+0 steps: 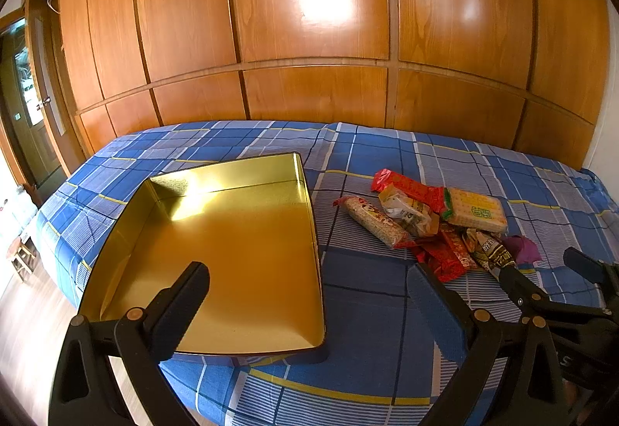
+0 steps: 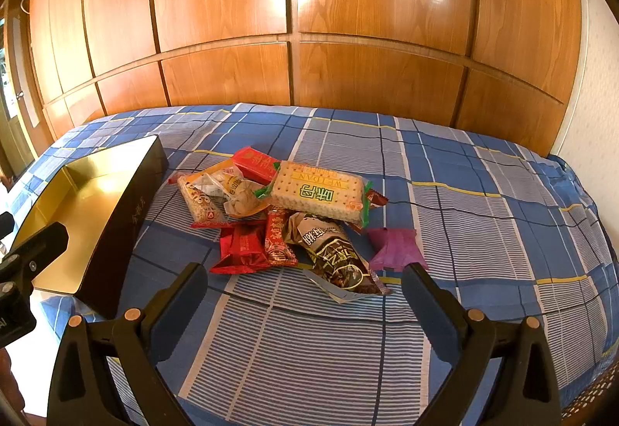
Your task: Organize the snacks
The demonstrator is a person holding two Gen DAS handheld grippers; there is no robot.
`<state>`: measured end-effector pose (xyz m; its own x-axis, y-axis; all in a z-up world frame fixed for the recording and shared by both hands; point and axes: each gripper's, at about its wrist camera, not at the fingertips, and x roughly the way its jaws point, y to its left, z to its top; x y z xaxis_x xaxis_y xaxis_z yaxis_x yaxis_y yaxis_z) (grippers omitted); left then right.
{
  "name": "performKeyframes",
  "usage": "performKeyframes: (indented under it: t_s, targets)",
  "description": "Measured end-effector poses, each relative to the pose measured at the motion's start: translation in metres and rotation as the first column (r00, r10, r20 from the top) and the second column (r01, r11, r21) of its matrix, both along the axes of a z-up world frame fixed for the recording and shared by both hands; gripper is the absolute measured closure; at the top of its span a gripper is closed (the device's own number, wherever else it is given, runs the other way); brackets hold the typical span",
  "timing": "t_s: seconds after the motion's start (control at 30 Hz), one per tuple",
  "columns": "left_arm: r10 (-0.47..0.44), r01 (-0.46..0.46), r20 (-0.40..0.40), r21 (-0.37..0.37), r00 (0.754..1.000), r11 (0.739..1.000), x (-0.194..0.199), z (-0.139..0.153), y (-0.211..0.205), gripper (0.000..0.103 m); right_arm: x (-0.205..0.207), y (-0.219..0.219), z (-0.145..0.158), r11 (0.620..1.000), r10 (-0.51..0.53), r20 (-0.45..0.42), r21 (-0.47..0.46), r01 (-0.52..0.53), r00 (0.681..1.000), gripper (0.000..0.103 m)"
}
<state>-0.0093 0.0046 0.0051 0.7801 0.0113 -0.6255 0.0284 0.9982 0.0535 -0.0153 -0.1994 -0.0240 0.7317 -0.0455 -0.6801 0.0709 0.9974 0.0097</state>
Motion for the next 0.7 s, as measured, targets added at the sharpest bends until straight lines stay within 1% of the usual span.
performKeyframes:
  t_s: [0.33,0.57,0.7]
  targets:
    - [-0.008,0.008,0.006,0.006,1.000,1.000,-0.0018,0.0015,-0.0035,0.000,-0.0006,-0.0016,0.0000,1.000,-0.004,0.001,-0.001,0.004,1.000,0.002]
    - [-0.020,0.020,0.009,0.013,1.000,1.000,-0.0027,0.0027,-0.0062,0.000,-0.0008,-0.0045,-0.0001,1.000,-0.007,0.018,0.010,0.007,1.000,0.002]
    - [-0.026,0.026,0.007,0.017,1.000,1.000,-0.0027,0.0024,-0.0081,0.000,0.0003,-0.0061,-0.0016,1.000,-0.011,-0.002,0.000,0.011,1.000,0.002]
